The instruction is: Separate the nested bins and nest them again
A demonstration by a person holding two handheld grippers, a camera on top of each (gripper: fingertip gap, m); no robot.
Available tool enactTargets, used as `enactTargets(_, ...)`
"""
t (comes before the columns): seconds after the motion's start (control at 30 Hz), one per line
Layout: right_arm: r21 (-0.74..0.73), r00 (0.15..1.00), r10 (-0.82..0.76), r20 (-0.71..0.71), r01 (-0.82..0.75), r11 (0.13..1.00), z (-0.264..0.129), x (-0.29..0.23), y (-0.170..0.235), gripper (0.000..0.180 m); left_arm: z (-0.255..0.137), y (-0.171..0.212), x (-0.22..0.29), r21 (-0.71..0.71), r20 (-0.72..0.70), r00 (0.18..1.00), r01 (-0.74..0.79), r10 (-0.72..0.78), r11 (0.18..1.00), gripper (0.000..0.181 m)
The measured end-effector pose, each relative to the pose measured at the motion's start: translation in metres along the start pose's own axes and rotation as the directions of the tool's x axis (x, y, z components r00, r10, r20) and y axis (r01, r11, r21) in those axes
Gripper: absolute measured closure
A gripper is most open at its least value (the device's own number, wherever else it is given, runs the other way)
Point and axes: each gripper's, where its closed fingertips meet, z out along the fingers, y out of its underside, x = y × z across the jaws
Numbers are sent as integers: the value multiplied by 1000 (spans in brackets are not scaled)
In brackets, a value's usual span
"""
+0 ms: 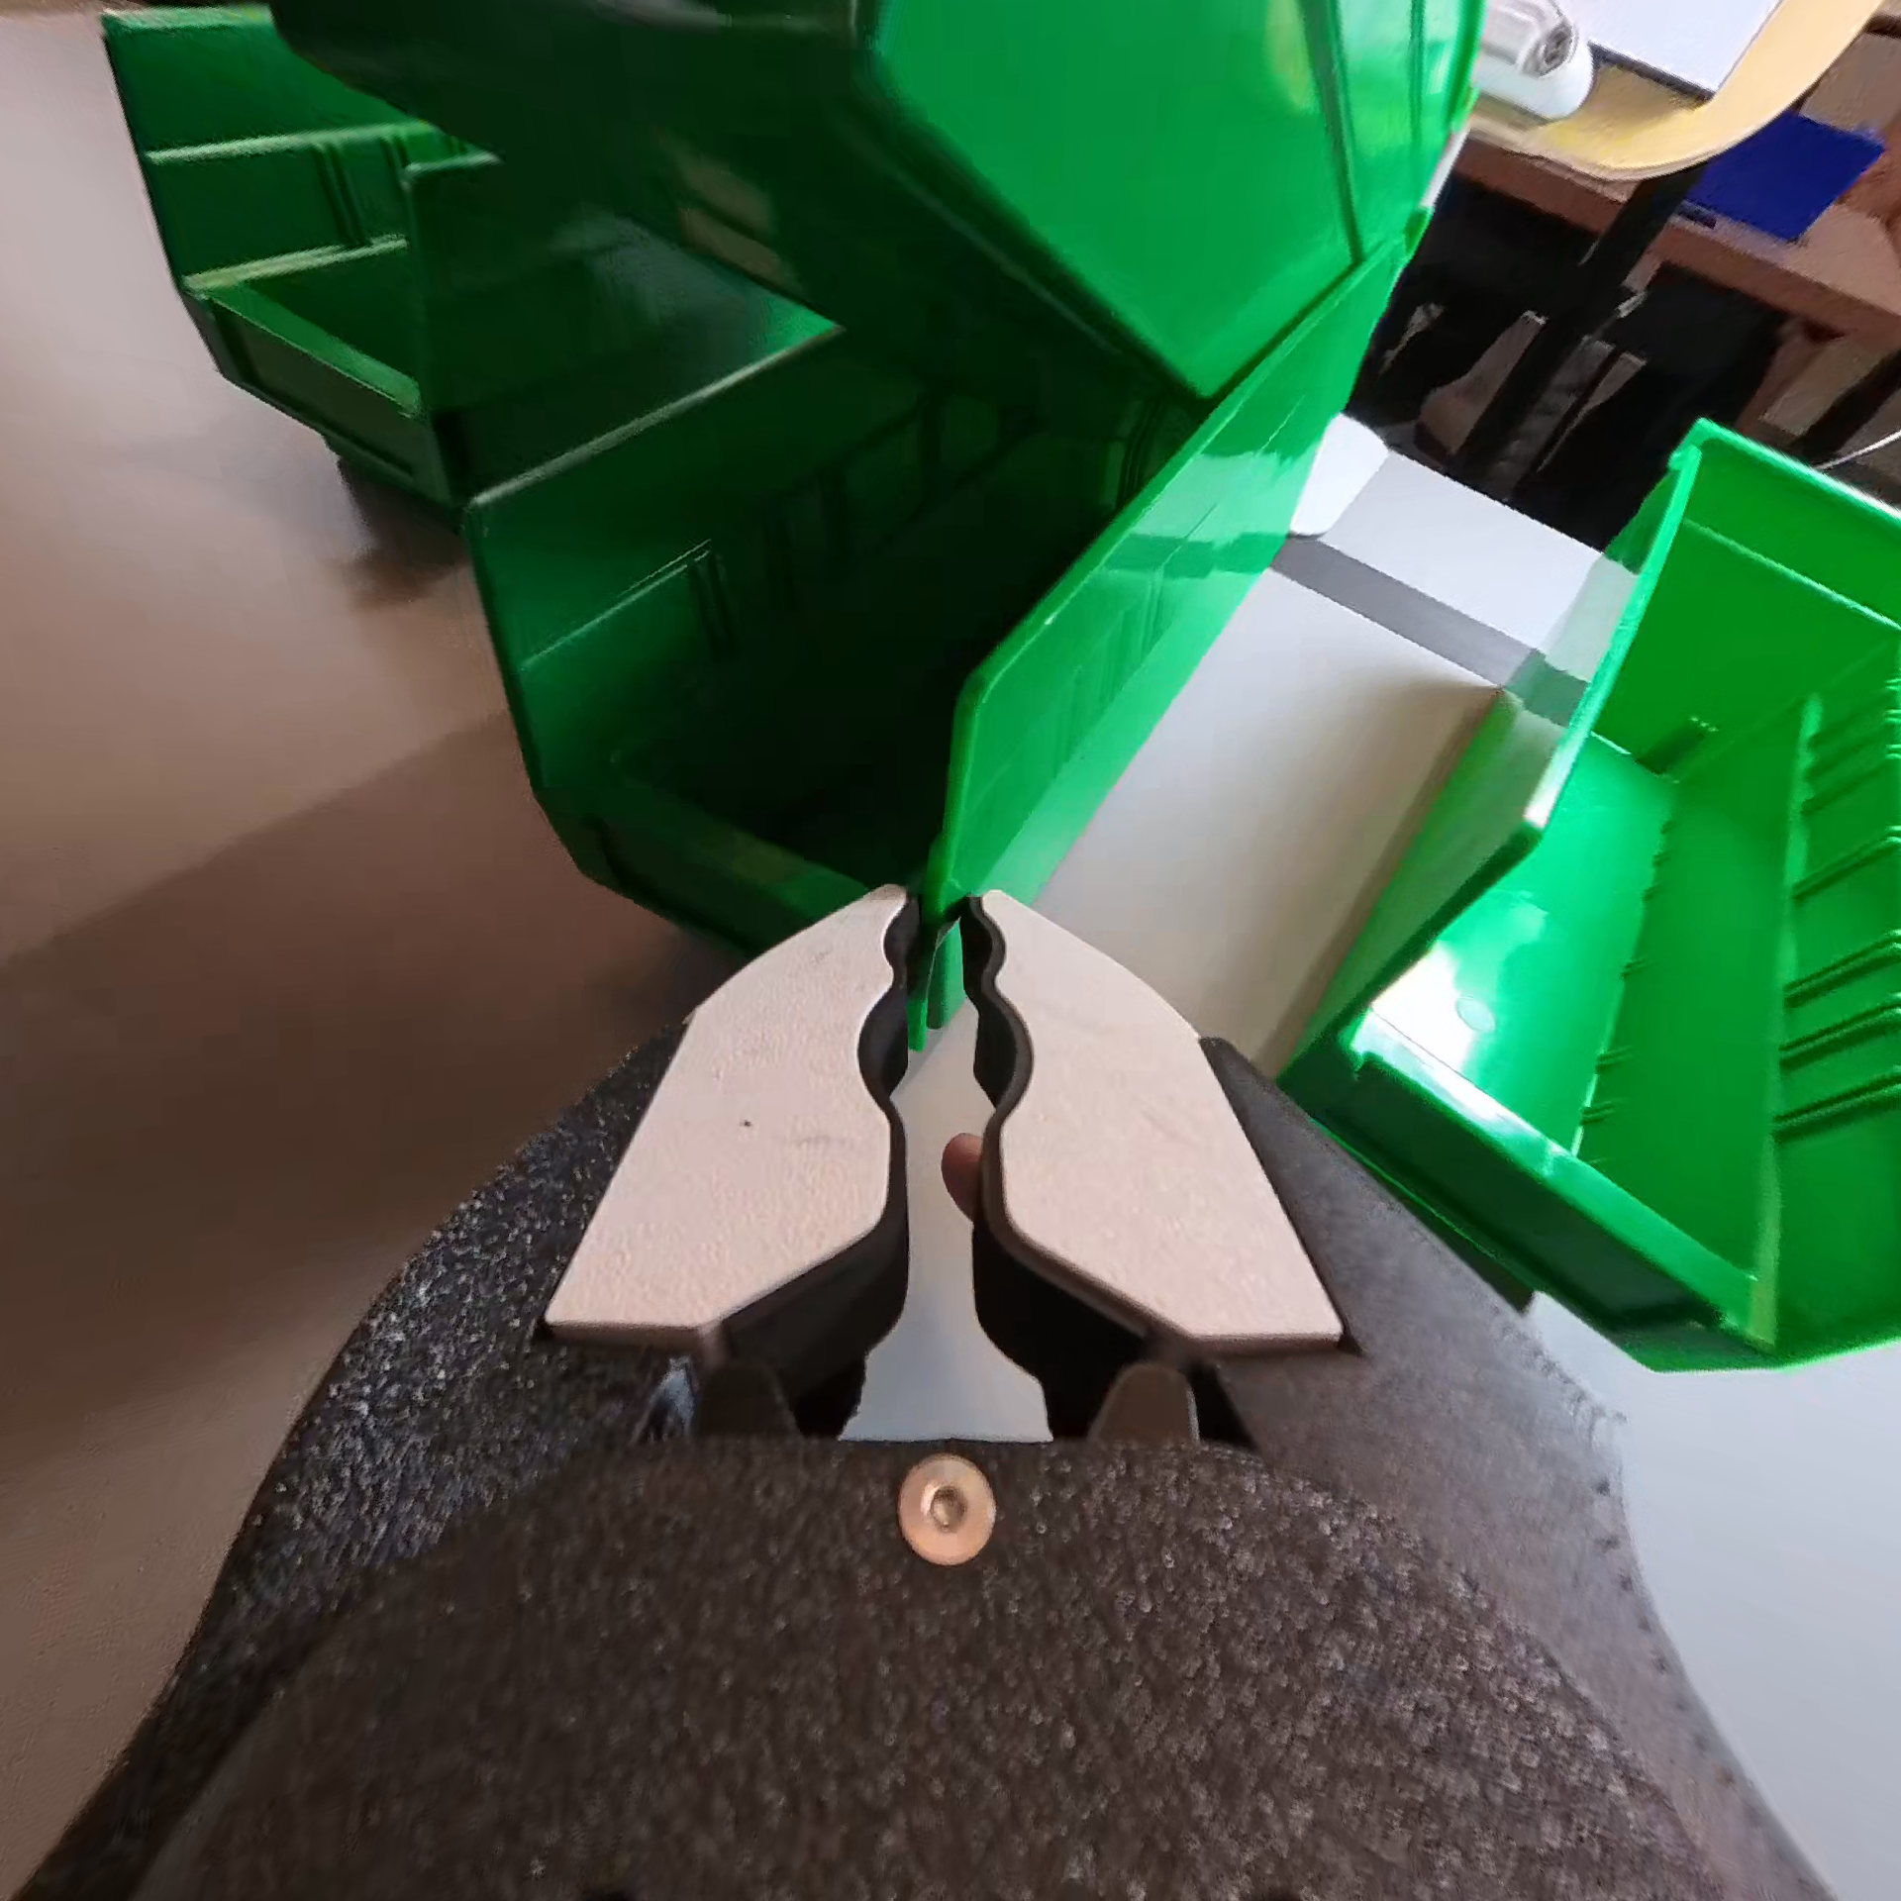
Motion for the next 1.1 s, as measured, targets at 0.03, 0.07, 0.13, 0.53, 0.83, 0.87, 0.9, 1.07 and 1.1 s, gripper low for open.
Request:
enactTargets(0.03, -4, 1000, 1, -8, -1, 1000, 0, 0, 0, 172, 0, 1, 0, -1, -6, 1000, 3, -3, 1000, 150)
enactTargets(0.07, -10, 1000, -2, -29, 2, 1000, -2, 1, 0, 172, 0, 1, 0, 4, -7, 1000, 4, -4, 1000, 150)
enactTargets(0.13, -18, 996, -10, -89, 8, 1000, -6, 8, -1, 174, 0, 1, 0, 12, 1, 1000, 13, -14, 1000, 150)
enactTargets(0.53, -66, 985, 133, -106, -140, 988, -4, 24, 18, 175, -47, -25, -41, 172, 260, 965, -71, 24, 983, 150)
enactTargets(0.83, 6, 984, 96, -147, -97, 995, -16, 32, -1, 156, -38, 32, -35, 30, 233, 972, -3, -4, 1000, 150)
enactTargets(0.87, 17, 983, 80, -163, -79, 997, -19, 35, -5, 154, -34, 40, -33, 14, 226, 974, 2, -5, 1000, 150)
enactTargets(0.9, 31, 982, 64, -177, -60, 998, -22, 37, -9, 152, -29, 48, -31, -3, 218, 976, 6, -5, 1000, 150)
enactTargets(1.07, 97, 978, 38, -206, -19, 995, -38, 47, -30, 141, -3, 80, -12, -91, 179, 984, -9, 25, 996, 150)
enactTargets(1.1, 108, 977, 45, -207, -23, 994, -42, 49, -33, 138, 3, 85, -8, -107, 174, 984, -16, 35, 994, 150)
